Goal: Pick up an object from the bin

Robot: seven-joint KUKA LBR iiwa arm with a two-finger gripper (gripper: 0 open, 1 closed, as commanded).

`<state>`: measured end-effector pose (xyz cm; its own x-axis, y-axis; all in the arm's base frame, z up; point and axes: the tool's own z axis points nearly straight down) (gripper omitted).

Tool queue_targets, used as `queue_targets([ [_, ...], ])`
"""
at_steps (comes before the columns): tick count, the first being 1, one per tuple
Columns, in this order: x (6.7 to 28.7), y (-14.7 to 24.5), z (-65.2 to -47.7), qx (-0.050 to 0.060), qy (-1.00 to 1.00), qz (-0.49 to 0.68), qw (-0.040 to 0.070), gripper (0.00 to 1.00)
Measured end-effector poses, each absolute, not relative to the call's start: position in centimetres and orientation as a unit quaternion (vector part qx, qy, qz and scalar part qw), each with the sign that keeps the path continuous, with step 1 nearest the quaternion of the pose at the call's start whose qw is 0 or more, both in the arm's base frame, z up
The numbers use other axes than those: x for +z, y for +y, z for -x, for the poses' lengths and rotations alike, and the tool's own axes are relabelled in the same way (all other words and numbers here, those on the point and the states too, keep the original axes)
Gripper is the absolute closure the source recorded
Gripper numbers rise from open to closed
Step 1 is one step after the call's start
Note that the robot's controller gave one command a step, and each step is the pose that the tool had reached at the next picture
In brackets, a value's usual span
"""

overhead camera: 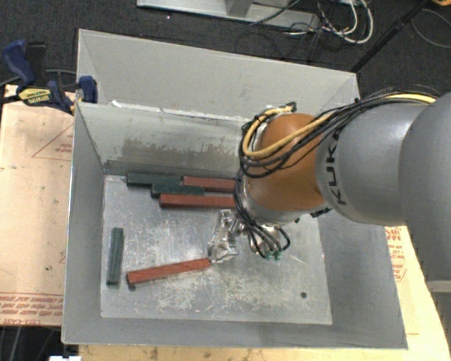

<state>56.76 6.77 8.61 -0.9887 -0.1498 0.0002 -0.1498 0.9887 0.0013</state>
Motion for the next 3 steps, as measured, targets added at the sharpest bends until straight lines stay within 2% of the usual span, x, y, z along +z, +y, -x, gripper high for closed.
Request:
queue_targets([
  [1,8.6,6.8,-56.8,-0.001,-0.997,-0.075,0.000,0.00],
  [2,8.6,6.8,-56.8,-0.001,-0.997,-0.075,0.000,0.00],
  [3,7.9,13.7,-57.3,0.001,-0.987,-0.163,-0.008,1.00],
])
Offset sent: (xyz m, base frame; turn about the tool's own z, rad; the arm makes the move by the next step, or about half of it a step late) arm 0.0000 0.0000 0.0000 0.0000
